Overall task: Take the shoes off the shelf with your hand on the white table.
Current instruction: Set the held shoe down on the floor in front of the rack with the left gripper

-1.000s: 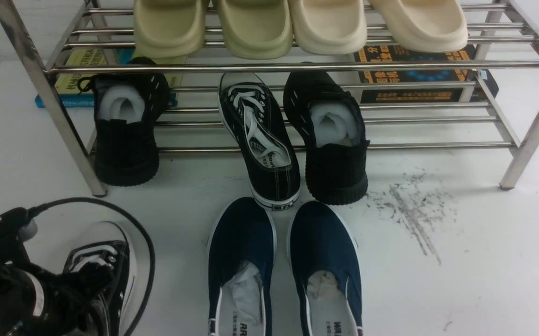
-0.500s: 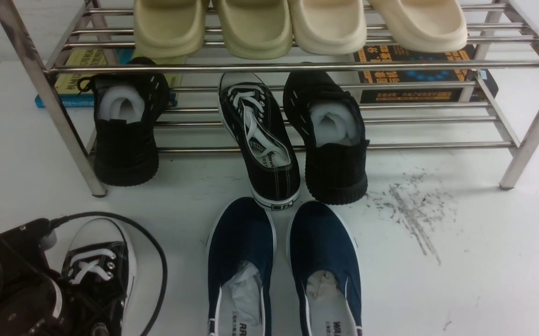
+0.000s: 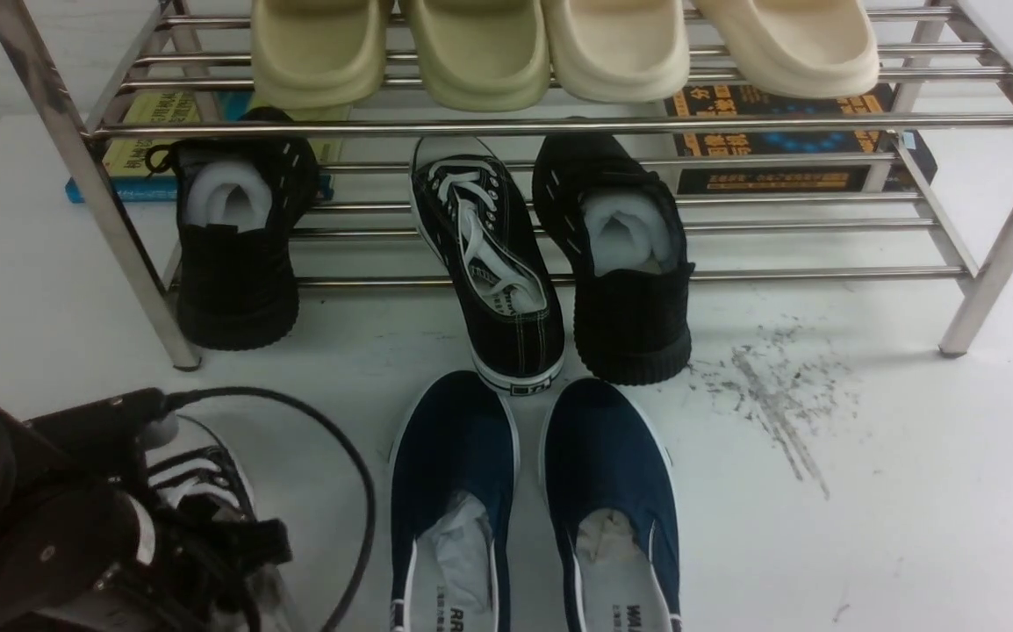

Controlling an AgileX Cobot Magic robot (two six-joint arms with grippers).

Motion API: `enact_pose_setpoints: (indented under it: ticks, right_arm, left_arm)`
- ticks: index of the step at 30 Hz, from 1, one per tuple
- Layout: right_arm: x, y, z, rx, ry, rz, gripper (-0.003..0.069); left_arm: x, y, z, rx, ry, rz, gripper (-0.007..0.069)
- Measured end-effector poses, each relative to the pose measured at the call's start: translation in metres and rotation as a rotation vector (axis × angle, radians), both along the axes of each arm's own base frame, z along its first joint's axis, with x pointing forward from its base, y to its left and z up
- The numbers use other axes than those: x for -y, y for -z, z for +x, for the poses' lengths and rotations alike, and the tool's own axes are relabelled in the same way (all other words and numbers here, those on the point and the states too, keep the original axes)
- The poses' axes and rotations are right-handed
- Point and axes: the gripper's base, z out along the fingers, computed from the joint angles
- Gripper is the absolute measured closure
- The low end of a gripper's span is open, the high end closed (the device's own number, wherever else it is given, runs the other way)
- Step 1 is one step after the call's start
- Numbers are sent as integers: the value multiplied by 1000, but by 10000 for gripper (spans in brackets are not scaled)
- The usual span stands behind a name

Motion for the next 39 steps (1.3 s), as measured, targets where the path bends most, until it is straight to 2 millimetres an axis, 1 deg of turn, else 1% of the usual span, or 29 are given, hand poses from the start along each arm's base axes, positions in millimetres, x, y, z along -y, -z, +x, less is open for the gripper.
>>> enact_pose_setpoints:
  ticks: [3, 6, 9, 12, 13, 21, 30, 32, 34, 35, 39]
  right_arm:
    - [0, 0, 0, 0, 0, 0, 421]
    - [0, 0, 0, 0, 0, 0, 421]
    - [0, 0, 0, 0, 0, 0, 421]
    - [0, 0, 0, 0, 0, 0, 421]
    - [0, 0, 0, 0, 0, 0, 421]
    - [0, 0, 0, 0, 0, 0, 421]
    - [0, 0, 0, 0, 0, 0, 421]
    - [0, 0, 0, 0, 0, 0, 421]
    - [0, 0, 0, 0, 0, 0, 421]
    - [0, 0, 0, 0, 0, 0, 421]
    - [0, 0, 0, 0, 0, 0, 421]
  left_arm:
    - [10, -6, 2, 31, 41, -27, 598]
    - [12, -8, 3, 46, 56, -31, 598]
    - [9, -7, 2, 37, 71, 8, 598]
    - [2, -6, 0, 5, 82, 97, 598]
    - [2, -6, 0, 0, 79, 102, 598]
    - [-15, -7, -2, -14, -1, 274, 599]
    - [-18, -8, -1, -4, -36, 299, 589]
    - [-19, -8, -2, -10, -40, 305, 575]
    - [-19, -8, -2, -15, -45, 311, 541]
    - [-19, -8, -2, -14, -45, 310, 541]
    - [-18, -12, -1, -6, -51, 304, 419]
